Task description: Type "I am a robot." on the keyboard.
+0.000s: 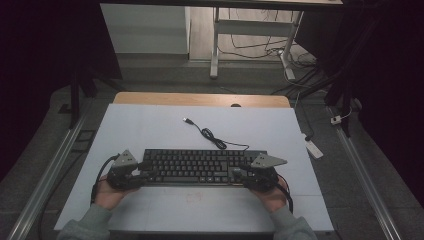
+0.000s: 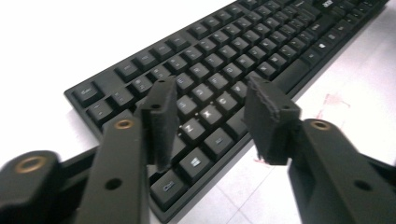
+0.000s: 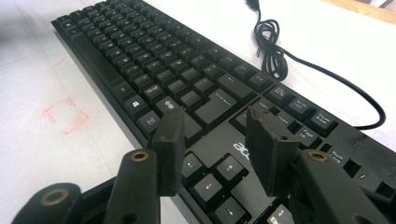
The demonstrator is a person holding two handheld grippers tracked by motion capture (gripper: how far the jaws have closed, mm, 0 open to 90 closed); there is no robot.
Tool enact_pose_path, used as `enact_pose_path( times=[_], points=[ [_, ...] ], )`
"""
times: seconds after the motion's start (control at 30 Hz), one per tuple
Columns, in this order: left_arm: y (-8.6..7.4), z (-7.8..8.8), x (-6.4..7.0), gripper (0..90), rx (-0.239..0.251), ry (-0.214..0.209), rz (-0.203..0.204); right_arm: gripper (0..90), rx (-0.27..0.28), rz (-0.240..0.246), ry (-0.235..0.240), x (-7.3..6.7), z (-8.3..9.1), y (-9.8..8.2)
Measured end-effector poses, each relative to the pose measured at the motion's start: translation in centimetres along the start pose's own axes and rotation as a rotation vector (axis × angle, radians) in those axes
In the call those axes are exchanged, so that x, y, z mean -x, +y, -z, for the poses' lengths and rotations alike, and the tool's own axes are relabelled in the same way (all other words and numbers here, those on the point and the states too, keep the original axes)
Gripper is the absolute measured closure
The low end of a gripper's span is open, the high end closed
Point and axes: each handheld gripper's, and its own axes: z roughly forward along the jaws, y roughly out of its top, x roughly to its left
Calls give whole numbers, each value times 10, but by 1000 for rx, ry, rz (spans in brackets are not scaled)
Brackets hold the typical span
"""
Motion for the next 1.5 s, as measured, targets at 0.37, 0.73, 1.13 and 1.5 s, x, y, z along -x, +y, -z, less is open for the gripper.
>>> enact_pose_path(
  times=[0.37, 0.73, 1.13, 1.5],
  points=[
    [20, -19, 8, 888, -47, -92, -41, 574, -11, -9, -8, 1, 4, -5],
    [19, -41, 24, 888, -80, -119, -79, 570, -21, -5, -6, 2, 1, -6],
    [16, -58, 32, 887, -122, -107, -114, 564, -39, 1, -13, 2, -1, -7],
    [14, -66, 34, 887, -145, -99, -132, 563, -38, -1, -9, 2, -2, -8]
  ],
)
